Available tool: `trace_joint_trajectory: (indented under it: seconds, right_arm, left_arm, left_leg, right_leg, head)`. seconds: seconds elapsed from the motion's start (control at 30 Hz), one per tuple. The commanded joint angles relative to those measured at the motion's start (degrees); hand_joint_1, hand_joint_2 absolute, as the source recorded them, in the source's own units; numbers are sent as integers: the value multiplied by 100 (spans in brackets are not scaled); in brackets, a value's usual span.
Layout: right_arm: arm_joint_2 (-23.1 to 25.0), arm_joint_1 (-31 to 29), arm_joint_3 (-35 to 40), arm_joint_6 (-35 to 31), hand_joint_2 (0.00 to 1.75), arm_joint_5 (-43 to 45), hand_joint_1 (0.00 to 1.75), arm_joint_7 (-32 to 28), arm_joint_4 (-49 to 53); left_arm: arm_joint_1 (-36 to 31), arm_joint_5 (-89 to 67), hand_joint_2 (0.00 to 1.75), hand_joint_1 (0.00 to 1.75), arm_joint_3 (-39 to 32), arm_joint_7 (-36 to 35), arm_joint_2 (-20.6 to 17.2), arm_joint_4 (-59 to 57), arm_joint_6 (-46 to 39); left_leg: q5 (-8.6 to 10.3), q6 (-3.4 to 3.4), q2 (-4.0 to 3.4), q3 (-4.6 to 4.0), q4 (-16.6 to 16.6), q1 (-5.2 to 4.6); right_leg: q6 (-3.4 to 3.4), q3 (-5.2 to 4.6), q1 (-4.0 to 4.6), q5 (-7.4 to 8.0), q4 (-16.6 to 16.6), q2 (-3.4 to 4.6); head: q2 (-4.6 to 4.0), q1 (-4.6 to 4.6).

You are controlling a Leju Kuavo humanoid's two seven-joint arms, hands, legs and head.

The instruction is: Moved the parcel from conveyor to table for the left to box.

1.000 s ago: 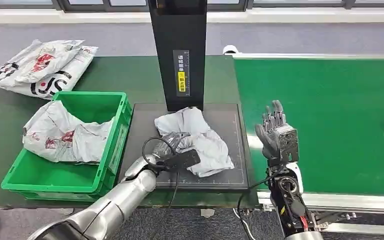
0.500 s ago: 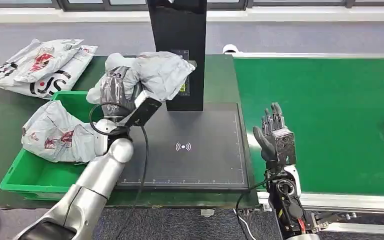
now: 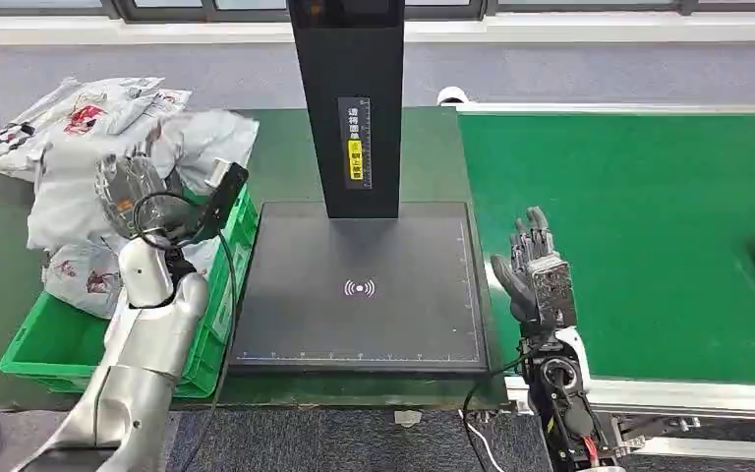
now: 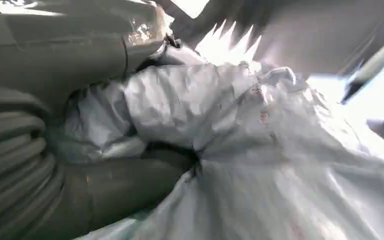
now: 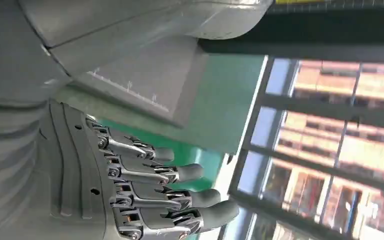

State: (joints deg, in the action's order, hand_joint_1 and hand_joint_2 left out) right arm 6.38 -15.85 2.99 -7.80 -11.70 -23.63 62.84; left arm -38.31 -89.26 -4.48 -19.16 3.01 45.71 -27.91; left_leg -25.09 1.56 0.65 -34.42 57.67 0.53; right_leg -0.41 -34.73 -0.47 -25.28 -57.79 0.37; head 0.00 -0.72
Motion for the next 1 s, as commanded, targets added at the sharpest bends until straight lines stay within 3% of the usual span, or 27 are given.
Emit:
trace_joint_trajectory:
  seconds: [0.03, 0.13, 0.2, 0.33, 0.37, 0.4, 0.5, 0.53, 0.6, 0.63, 0.7, 0.73, 0.9, 1.0]
  right_arm:
    - [203, -506, -232, 166, 175, -161, 0, 78, -608]
    - [199, -488, -243, 166, 175, -165, 0, 75, -601]
    - [220, -425, -284, 211, 175, -275, 0, 139, -513]
    - [194, -287, -397, 231, 175, -364, 0, 234, -355]
    - [179, -183, -459, 245, 175, -379, 0, 256, -227]
    - [174, -159, -470, 252, 175, -385, 0, 267, -195]
    - [79, 61, -539, 268, 175, -387, 0, 360, 86]
    - [67, 83, -544, 268, 175, -388, 0, 358, 90]
    - [33, 202, -539, 277, 175, -356, 0, 379, 213]
    - [15, 252, -531, 274, 175, -342, 0, 388, 258]
    - [-14, 372, -509, 251, 175, -305, 0, 410, 363]
    - [-19, 418, -498, 234, 175, -295, 0, 409, 394]
    - [16, 464, -457, 160, 175, -264, 0, 412, 452]
    - [12, 438, -450, 148, 175, -267, 0, 425, 426]
  left_arm:
    - [-448, -73, 175, 175, 137, -490, -664, -2700, 1365]
    - [-490, -74, 175, 175, 135, -500, -644, -2682, 1418]
    - [-401, -63, 175, 175, 62, -682, -672, -2729, 2119]
    - [-315, 29, 175, 175, -187, -622, -643, -2832, 2350]
    - [-326, 96, 175, 5, -335, -453, -577, -2778, 1954]
    - [-340, 128, 175, 0, -389, -409, -557, -2779, 1894]
    - [-485, 340, 175, 0, -675, -126, -424, -2486, 674]
    - [-517, 340, 175, 0, -676, -126, -424, -2490, 702]
    - [-512, 805, 175, 0, -981, 533, -329, -2216, -193]
    - [-555, 1013, 0, 0, -1079, 817, -302, -2162, -369]
    - [-520, 1823, 0, 0, -1337, 1773, -147, -1699, -943]
    - [-465, 1979, 0, 0, -1314, 1916, -135, -1546, -977]
    - [120, 2198, 0, 0, -1395, 2534, 186, 33, -1209]
    - [200, 1927, 0, 0, -1259, 2353, 211, 153, -1209]
  left_leg:
    - [6, 6, -25, 11, -6, -1]
    - [8, 8, -32, 9, -5, 2]
    - [6, 9, -33, 10, -5, 3]
    - [4, 6, -31, 19, -15, -1]
    - [4, 8, -37, 21, -17, -2]
    - [3, 10, -29, 12, -9, -1]
    - [4, 10, -19, 15, -6, 0]
    - [6, 8, -17, 19, -10, 2]
    - [10, 12, -9, 6, -3, 8]
    - [10, 16, -10, 1, 0, 15]
    - [14, 23, -6, 0, 1, 19]
    - [15, 19, -2, 2, -4, 16]
    - [11, 23, -15, 0, -4, 15]
    - [8, 18, -18, 0, -3, 16]
  right_leg:
    - [-11, -4, -3, 11, 2, 19]
    - [-12, -7, 7, 11, 4, 22]
    - [-14, -5, 8, 10, 2, 24]
    - [-15, 5, 4, 11, 10, 17]
    - [-16, 4, 2, 13, 9, 24]
    - [-16, -3, 0, 12, 1, 21]
    - [-18, -3, -1, 8, -2, 8]
    - [-18, 3, 2, 10, 4, 4]
    - [-19, -7, 4, 10, 0, -5]
    - [-20, -11, 5, 10, -1, -2]
    - [-27, -11, 7, 12, -2, -6]
    - [-25, -7, 5, 11, 2, -12]
    - [-26, -14, 3, 12, -1, 4]
    - [-23, -12, 5, 12, 3, 4]
  head:
    - [0, -4]
    - [0, -2]
    - [0, 0]
    - [-2, -2]
    - [-2, -2]
    - [0, -2]
    - [0, -2]
    - [0, -2]
    - [0, -2]
    - [-2, 0]
    - [0, -2]
    - [-2, -2]
    - [0, -2]
    - [-2, -2]
